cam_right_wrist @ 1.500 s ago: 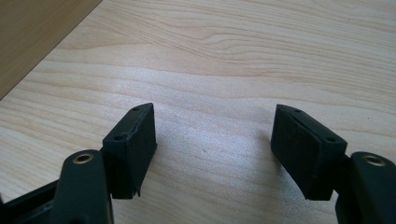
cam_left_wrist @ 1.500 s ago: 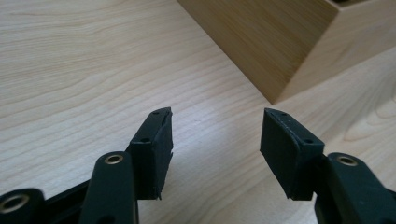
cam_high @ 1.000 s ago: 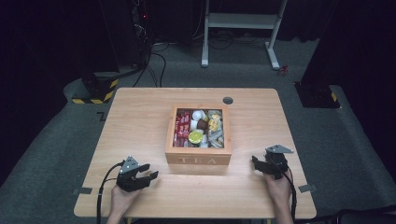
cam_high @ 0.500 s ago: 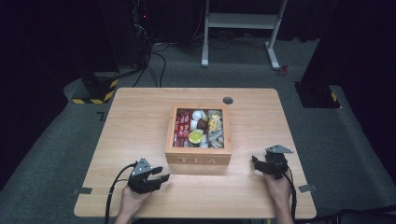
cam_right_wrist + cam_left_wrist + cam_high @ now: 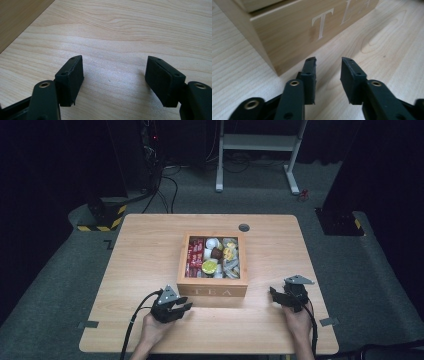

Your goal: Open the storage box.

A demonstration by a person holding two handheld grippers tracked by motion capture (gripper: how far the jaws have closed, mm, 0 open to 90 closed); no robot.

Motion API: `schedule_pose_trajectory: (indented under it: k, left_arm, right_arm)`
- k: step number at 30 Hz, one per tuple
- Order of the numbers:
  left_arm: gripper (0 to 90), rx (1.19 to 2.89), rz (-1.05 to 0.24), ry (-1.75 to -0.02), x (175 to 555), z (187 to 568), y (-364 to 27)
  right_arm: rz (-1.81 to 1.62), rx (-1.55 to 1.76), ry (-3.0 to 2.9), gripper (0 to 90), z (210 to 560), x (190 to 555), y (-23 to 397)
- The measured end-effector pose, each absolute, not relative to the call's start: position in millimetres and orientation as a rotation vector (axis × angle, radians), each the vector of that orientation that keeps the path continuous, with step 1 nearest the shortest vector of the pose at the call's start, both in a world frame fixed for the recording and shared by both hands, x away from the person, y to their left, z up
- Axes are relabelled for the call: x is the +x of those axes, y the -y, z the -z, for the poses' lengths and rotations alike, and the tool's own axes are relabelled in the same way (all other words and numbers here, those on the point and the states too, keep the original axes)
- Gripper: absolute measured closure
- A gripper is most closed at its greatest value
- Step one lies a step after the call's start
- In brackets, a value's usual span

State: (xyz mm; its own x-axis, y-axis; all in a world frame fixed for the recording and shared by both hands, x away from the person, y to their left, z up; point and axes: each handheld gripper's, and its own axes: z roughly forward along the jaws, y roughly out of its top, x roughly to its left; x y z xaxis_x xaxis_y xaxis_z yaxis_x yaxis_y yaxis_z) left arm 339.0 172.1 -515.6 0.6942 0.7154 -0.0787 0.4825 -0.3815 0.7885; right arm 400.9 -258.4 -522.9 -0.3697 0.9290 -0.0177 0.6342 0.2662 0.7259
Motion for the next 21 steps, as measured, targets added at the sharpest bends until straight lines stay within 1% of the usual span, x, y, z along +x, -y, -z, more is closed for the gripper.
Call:
schedule_pose_trajectory:
  k: [1, 7, 13, 21]
  left_arm:
    - [69.7, 2.046, -0.351, -0.924, 341, 515, -171]
    - [77.0, 2.009, -0.380, -0.956, 347, 510, -163]
    - [77.8, 1.971, -0.392, -0.972, 351, 507, -159]
    - [82.1, 1.962, -0.419, -0.963, 351, 500, -155]
  right_arm:
    - [-0.888, 1.412, -2.098, 31.2, 523, 401, 258]
    - [-0.888, 1.412, -2.098, 31.1, 523, 401, 258]
    - [-0.888, 1.412, -2.098, 31.2, 523, 401, 258]
    - [-0.888, 1.412, -2.098, 31.1, 523, 401, 258]
